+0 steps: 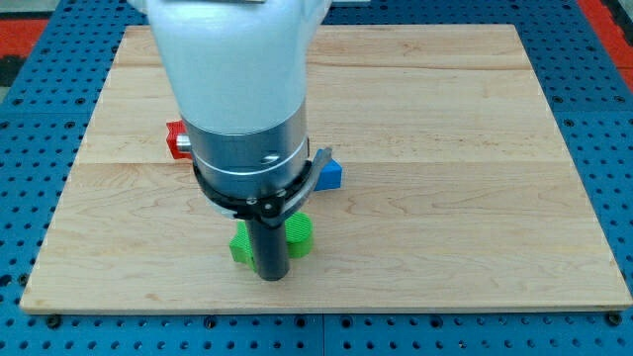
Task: Move the blue cube top center
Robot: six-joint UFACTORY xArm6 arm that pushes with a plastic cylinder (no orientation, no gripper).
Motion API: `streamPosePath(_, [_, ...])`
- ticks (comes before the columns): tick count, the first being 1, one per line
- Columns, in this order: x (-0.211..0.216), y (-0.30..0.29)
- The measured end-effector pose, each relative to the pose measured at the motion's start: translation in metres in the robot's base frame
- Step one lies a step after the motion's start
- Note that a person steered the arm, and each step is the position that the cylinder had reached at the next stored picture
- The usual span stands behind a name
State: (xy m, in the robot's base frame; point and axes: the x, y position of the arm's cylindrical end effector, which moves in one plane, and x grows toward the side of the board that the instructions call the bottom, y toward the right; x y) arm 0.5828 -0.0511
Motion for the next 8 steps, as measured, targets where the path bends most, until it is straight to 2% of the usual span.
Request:
streamPosePath(1, [0.0,-0.003])
streamPosePath(2, [0.002,-0.036])
streamPosePath(4, [-0.001,-0.218])
streamPosePath(5, [-0.004,-0.253])
streamPosePath(8, [-0.022,-0.253])
